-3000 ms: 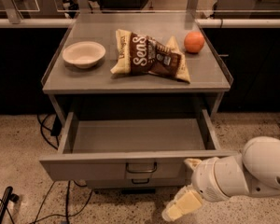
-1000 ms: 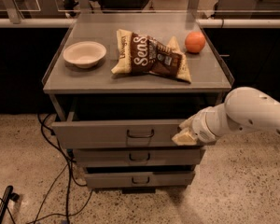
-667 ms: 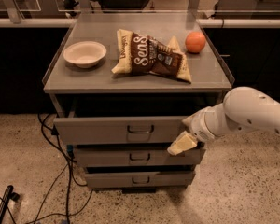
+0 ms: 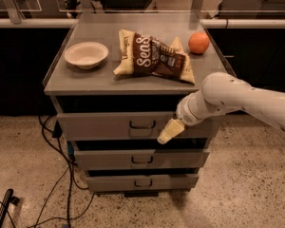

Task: Close top drawer

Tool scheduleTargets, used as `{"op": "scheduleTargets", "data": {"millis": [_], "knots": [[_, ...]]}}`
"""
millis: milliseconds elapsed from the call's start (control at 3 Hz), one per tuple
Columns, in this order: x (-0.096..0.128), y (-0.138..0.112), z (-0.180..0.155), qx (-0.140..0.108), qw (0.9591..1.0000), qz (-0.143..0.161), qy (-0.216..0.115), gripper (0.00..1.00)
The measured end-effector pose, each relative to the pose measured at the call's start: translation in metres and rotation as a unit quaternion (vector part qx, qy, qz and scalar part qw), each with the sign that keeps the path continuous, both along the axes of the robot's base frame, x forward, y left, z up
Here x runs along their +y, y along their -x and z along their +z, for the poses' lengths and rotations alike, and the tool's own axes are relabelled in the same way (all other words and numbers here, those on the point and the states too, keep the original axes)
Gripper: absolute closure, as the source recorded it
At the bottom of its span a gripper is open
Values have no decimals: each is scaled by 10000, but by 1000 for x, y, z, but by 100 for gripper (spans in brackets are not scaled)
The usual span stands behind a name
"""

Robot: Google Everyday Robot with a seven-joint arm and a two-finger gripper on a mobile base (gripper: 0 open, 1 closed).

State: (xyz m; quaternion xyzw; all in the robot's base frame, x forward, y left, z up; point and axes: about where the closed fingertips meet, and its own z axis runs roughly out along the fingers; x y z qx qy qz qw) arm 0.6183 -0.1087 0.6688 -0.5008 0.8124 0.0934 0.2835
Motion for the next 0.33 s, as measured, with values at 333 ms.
{"op": "scheduleTargets", "data": {"millis": [333], "knots": [[0,0,0,0,10000,0,0,0]]}}
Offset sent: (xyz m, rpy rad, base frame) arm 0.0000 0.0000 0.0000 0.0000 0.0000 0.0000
